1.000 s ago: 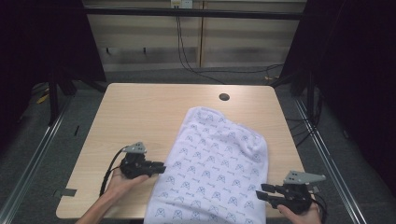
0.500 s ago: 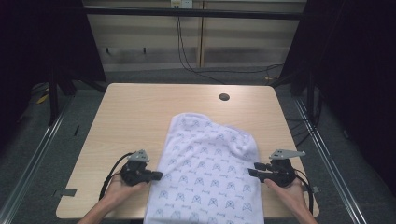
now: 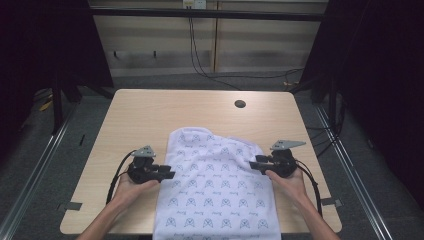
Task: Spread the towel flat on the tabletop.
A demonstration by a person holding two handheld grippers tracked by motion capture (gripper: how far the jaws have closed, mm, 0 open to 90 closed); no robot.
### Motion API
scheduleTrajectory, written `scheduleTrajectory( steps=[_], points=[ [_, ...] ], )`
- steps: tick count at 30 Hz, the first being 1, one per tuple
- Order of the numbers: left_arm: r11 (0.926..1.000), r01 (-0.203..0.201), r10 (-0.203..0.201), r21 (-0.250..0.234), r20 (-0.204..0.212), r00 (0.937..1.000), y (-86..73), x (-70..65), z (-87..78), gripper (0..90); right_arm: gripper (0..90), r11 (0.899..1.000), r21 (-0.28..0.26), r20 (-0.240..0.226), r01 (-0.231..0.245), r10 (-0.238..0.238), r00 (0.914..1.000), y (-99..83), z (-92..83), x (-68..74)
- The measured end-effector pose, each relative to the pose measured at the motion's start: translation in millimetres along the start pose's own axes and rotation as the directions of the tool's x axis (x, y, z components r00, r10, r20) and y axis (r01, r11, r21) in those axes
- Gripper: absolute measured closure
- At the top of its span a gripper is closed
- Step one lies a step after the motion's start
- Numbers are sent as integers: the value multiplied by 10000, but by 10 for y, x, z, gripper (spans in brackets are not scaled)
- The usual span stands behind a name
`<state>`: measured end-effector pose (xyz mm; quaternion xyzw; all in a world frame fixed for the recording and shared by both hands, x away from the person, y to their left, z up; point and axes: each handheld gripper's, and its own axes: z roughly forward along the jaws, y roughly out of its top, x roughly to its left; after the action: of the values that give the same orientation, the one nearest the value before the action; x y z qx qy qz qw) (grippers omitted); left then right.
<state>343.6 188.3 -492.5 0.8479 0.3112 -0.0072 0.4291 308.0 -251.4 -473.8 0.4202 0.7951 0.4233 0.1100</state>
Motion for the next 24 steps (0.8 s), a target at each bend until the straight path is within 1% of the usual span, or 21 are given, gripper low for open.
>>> scheduleTrajectory(
  steps=[1,2,3,4,5,6,7,8,9,10,12,13,14,16,17,18,19,21,22,23,24],
  points=[
    [9998,190,-191,-114,-67,9998,29,63,56,650,552,10000,29,60,63,-63,10000,46,91,-33],
    [9997,257,-258,-59,-98,9996,47,93,86,650,552,10000,29,60,63,-63,10000,46,91,-33],
    [9999,99,-94,108,-462,9989,76,133,152,633,546,9992,290,274,271,-279,9992,51,187,-56],
    [9999,99,-94,108,-462,9989,76,133,152,627,546,9992,290,274,271,-279,9992,51,187,-56],
    [9998,164,-158,131,-460,9988,68,148,178,627,546,9988,440,285,216,-228,9993,41,220,-63],
    [9998,-94,103,160,-606,9981,44,121,176,647,603,9940,990,462,473,-521,9976,-21,294,-44],
    [9998,-94,103,160,-606,9981,44,121,176,676,603,9940,990,462,473,-521,9976,-21,294,-44],
    [9991,-293,314,314,-699,9971,32,94,161,676,672,9896,1319,521,579,-652,9965,-56,308,-24],
    [9985,-415,443,352,-840,9955,2,47,144,738,746,9892,1318,547,642,-719,9959,-95,306,0],
    [9978,-554,579,377,-696,9959,-50,-6,115,817,839,9870,1473,454,635,-709,9964,-132,248,39],
    [9972,-599,626,444,-624,9961,-67,-27,101,866,849,9851,1572,450,695,-774,9960,-155,214,65],
    [9967,-573,602,576,-503,9969,-91,-67,76,866,856,9855,1565,342,652,-713,9969,-180,190,81],
    [9959,-554,564,717,-116,9983,-143,-128,38,893,863,9854,1578,149,642,-674,9976,-261,100,129],
    [9947,-540,519,874,264,9983,-195,-200,-1,898,866,9849,1624,41,605,-620,9981,-324,26,170],
    [9947,-540,519,874,264,9983,-195,-200,-1,899,866,9849,1624,41,605,-620,9981,-324,26,170],
    [9930,-521,445,1064,732,9963,-265,-301,-48,900,867,9841,1676,-150,583,-565,9983,-406,-69,222],
    [9930,-521,445,1064,732,9963,-265,-301,-48,899,866,9841,1659,-225,638,-609,9979,-432,-96,239],
    [9903,-779,668,1151,974,9930,-319,-408,-85,884,866,9825,1743,-231,664,-634,9977,-468,-143,276],
    [9904,-924,832,1027,906,9924,-297,-452,-79,799,865,9809,1796,-366,749,-695,9969,-514,-195,321],
    [9904,-924,832,1027,906,9924,-297,-452,-79,784,865,9809,1796,-366,749,-695,9969,-514,-195,321],
    [9917,-937,866,875,827,9928,-265,-443,-62,784,865,9812,1764,-446,780,-712,9965,-525,-201,330]
  ],
)
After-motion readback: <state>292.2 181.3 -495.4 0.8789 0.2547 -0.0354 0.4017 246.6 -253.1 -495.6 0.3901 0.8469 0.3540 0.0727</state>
